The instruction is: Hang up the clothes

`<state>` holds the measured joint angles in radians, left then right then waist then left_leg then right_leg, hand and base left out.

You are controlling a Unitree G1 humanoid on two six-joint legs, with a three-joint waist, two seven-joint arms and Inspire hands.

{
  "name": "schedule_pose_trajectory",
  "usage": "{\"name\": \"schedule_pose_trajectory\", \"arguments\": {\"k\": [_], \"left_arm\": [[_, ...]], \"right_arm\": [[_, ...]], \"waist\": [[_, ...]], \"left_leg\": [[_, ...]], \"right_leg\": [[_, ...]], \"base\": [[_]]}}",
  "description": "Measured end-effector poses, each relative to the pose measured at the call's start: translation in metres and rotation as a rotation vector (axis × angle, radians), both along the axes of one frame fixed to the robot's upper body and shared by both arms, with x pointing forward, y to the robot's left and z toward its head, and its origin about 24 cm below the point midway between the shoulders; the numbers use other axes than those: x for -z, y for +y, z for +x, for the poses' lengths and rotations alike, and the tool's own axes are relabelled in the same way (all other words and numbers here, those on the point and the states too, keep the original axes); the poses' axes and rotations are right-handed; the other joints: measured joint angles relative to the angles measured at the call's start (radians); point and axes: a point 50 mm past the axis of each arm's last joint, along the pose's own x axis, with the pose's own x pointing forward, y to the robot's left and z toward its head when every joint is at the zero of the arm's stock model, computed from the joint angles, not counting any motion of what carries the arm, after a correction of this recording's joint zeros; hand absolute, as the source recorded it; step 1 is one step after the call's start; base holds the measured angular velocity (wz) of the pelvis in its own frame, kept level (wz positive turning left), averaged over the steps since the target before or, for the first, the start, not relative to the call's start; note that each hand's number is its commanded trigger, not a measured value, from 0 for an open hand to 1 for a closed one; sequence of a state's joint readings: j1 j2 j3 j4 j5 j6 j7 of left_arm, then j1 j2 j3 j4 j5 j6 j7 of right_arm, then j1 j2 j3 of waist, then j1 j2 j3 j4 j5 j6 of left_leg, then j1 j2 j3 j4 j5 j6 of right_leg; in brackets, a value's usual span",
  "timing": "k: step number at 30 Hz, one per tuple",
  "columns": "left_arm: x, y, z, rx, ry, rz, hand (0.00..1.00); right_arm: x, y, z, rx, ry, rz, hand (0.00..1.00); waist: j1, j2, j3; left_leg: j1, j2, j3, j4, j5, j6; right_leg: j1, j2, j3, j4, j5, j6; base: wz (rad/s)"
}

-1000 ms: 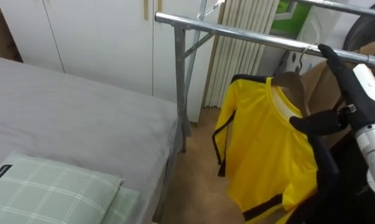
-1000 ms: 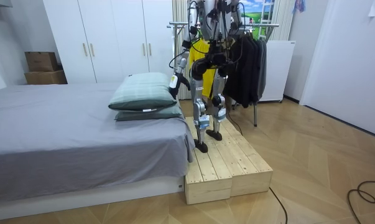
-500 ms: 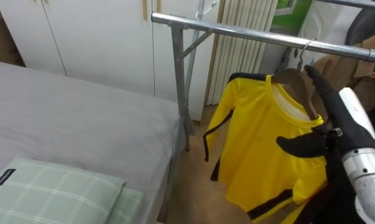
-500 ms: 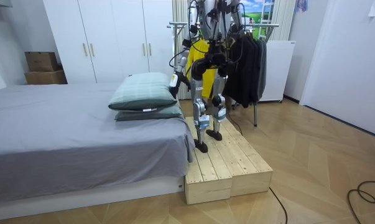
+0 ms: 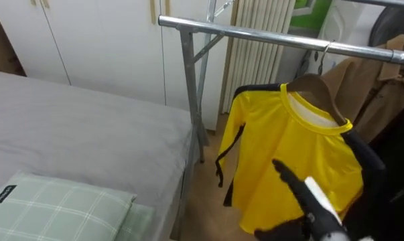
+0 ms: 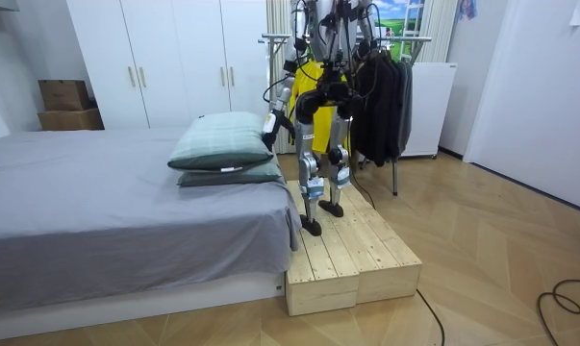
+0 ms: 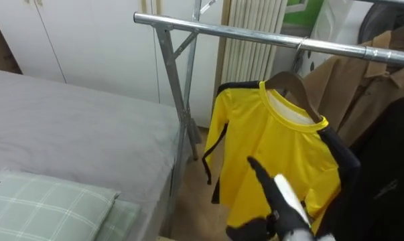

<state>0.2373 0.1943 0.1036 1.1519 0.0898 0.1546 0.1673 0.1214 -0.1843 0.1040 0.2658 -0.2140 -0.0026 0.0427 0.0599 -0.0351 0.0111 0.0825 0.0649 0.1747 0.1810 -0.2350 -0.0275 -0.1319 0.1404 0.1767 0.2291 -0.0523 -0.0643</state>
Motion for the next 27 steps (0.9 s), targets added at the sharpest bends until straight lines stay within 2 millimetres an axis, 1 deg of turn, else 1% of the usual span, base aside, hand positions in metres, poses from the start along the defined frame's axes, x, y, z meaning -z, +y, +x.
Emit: {"name": "schedule_pose_trajectory", "arguments": {"k": [1,2,4,5,7,8,10,13,16,18,23,24,26,27], "left_arm": [[0.001,-0.002,0.000,-0.002,-0.001,0.000,0.00],[0.001,-0.003,0.000,-0.003,-0.002,0.002,0.00],[0.001,-0.005,0.001,-0.011,-0.006,0.008,0.00],[0.001,-0.005,0.001,-0.016,-0.009,0.010,0.00],[0.001,-0.004,0.003,-0.051,-0.025,0.022,0.00],[0.001,-0.005,0.003,-0.062,-0.029,0.026,0.00],[0.002,-0.009,0.003,-0.098,-0.043,0.034,0.00],[0.004,-0.016,0.001,-0.112,-0.041,0.043,0.00],[0.004,-0.017,0.002,-0.151,-0.060,0.040,0.00],[0.004,-0.019,0.002,-0.160,-0.070,0.037,0.00],[0.004,-0.019,0.004,-0.158,-0.081,0.043,0.00],[0.004,-0.019,0.004,-0.160,-0.083,0.048,0.00],[0.004,-0.019,0.005,-0.160,-0.084,0.051,0.00],[0.004,-0.019,0.004,-0.160,-0.082,0.052,0.00]], "right_arm": [[0.014,-0.001,-0.009,0.025,0.066,0.028,0.00],[0.021,-0.001,-0.014,0.043,0.099,0.051,0.00],[0.045,-0.003,-0.031,0.099,0.216,0.099,0.00],[0.050,-0.003,-0.034,0.107,0.240,0.103,0.00],[0.067,-0.008,-0.050,0.170,0.313,0.154,0.00],[0.071,-0.010,-0.055,0.191,0.330,0.166,0.00],[0.085,-0.016,-0.072,0.275,0.403,0.199,0.00],[0.096,-0.019,-0.088,0.324,0.475,0.214,0.00],[0.106,-0.017,-0.104,0.346,0.542,0.222,0.00],[0.109,-0.017,-0.109,0.345,0.566,0.227,0.00],[0.112,-0.016,-0.116,0.352,0.581,0.235,0.00],[0.112,-0.016,-0.117,0.359,0.584,0.238,0.00],[0.114,-0.018,-0.121,0.382,0.597,0.249,0.00],[0.116,-0.019,-0.124,0.402,0.613,0.256,0.00]], "waist": [[0.000,0.006,0.0011],[-0.001,0.009,0.0022],[-0.004,0.016,0.0006],[-0.005,0.016,0.0005],[-0.008,0.017,0.0009],[-0.009,0.018,0.0016],[-0.014,0.020,0.0024],[-0.030,0.024,0.0032],[-0.034,0.025,0.0036],[-0.034,0.030,0.0067],[-0.034,0.034,0.0096],[-0.035,0.031,0.0079],[-0.035,0.034,0.0093],[-0.035,0.031,0.0079]], "left_leg": [[0.000,0.000,0.000,0.000,-0.001,0.001],[0.000,0.000,0.000,-0.001,-0.001,0.001],[-0.002,0.000,-0.002,-0.002,-0.001,0.001],[-0.002,0.000,-0.003,-0.002,-0.001,0.001],[-0.002,0.000,-0.010,-0.003,-0.001,0.001],[-0.001,0.000,-0.011,-0.003,-0.001,0.001],[0.002,0.000,-0.013,-0.005,-0.001,0.001],[0.000,0.000,-0.013,-0.005,-0.001,0.001],[0.003,0.000,-0.010,-0.007,-0.001,0.001],[0.007,0.000,-0.007,-0.010,-0.001,0.001],[0.010,0.000,-0.009,-0.013,0.000,-0.001],[0.008,-0.001,-0.010,-0.013,0.000,-0.001],[0.009,-0.001,-0.012,-0.014,0.001,-0.002],[0.009,-0.001,-0.012,-0.014,0.001,-0.001]], "right_leg": [[0.001,0.001,0.004,-0.002,0.000,0.000],[0.001,0.001,0.005,-0.005,0.000,0.001],[-0.002,0.001,0.001,-0.007,0.002,0.002],[-0.003,0.001,0.000,-0.007,0.001,0.002],[0.003,0.001,0.001,-0.008,0.000,0.003],[0.006,0.001,0.001,-0.010,0.000,0.003],[0.011,0.001,0.002,-0.013,-0.001,0.003],[0.014,0.001,0.007,-0.022,0.000,0.003],[0.012,0.002,0.007,-0.015,0.000,0.003],[0.012,0.002,0.008,-0.012,0.000,0.003],[0.010,0.002,0.006,-0.010,-0.001,0.004],[0.009,0.002,0.010,-0.009,-0.002,0.005],[0.010,0.003,0.012,-0.010,-0.002,0.005],[0.011,0.003,0.011,-0.010,-0.002,0.005]], "base": [[0.00],[0.00],[0.00],[0.06],[0.08],[0.07],[0.00],[0.00],[0.00],[-0.02],[0.00],[0.00],[0.00],[0.00]]}}
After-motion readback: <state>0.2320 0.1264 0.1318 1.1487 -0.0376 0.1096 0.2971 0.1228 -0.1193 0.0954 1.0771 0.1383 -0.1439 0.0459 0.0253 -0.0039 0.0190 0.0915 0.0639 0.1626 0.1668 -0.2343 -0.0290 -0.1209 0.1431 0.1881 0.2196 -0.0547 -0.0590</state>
